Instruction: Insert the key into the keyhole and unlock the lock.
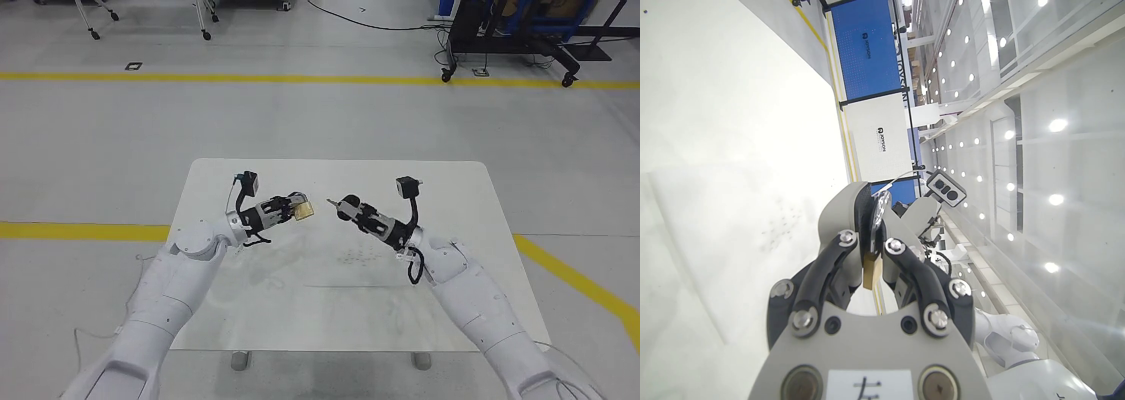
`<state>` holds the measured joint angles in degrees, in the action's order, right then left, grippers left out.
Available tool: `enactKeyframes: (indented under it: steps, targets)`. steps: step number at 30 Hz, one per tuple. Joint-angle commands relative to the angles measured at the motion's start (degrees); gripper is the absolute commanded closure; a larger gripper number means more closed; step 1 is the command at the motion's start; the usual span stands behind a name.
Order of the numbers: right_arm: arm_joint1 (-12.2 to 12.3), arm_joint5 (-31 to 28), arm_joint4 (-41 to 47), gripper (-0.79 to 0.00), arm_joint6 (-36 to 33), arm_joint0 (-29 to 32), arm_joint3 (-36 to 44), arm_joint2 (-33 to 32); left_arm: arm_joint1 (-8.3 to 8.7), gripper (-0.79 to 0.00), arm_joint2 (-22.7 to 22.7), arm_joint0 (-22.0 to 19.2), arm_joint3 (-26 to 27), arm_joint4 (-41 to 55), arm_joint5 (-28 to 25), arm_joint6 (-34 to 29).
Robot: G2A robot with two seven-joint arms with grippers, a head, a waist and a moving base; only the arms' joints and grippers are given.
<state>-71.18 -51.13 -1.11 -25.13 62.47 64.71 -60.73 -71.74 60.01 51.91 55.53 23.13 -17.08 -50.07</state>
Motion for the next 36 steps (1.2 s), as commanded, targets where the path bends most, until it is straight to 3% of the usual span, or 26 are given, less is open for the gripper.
enactKeyframes:
  steps: [1, 5, 11, 12, 13, 16, 20, 25, 30, 36]
  targets:
    - [0.0, 0.0, 0.0, 0.000, 0.0, 0.0, 0.0, 0.0, 0.00, 0.000, 0.0, 0.0, 0.0, 0.0, 0.0, 0.0]
    - [0.0, 0.0, 0.0, 0.000, 0.0, 0.0, 0.0, 0.0, -0.15, 0.000, 0.4, 0.7, 1.6, 2.7, 0.8, 0.3]
    - [-0.7, -3.2, -12.7, 0.000, 8.8, 1.0, 0.5, 0.6, -0.23, 0.000, 0.0, 0.0, -0.2, 3.2, 12.7, 0.8]
    - [-0.6, -4.7, -15.9, 0.000, 9.3, 0.4, 0.2, 0.4, -0.22, 0.000, -0.5, -0.4, 0.4, 1.6, 14.8, 1.8]
    - [-0.5, -6.6, -20.3, 0.000, 10.3, -0.3, -0.1, -0.3, -0.37, 0.000, -0.9, -0.2, 0.3, 2.6, 21.0, 2.4]
    - [0.3, -6.9, -32.7, 0.000, 11.4, -1.5, 2.9, -2.2, -0.70, 0.000, -1.0, -0.5, 2.1, 6.1, 31.1, 2.8]
    - [2.1, -6.9, -46.0, 0.000, 14.1, -0.9, 9.3, -3.7, -0.93, 0.000, -0.6, -1.0, 4.4, 9.3, 38.5, 4.1]
    - [5.6, -6.9, -68.2, 0.000, 19.4, 0.2, 18.9, -5.0, -1.54, 0.000, -1.7, -3.3, 3.5, 12.3, 50.4, 5.4]
    - [8.3, -6.9, -82.6, 0.000, 27.2, 1.8, 24.2, -5.9, -2.27, 0.000, -2.5, -4.6, 2.6, 14.3, 50.9, 7.3]
    - [8.3, -6.9, -82.6, 0.000, 27.2, 1.8, 24.2, -5.9, -2.27, 0.000, -2.5, -4.6, 2.6, 14.3, 50.9, 7.3]
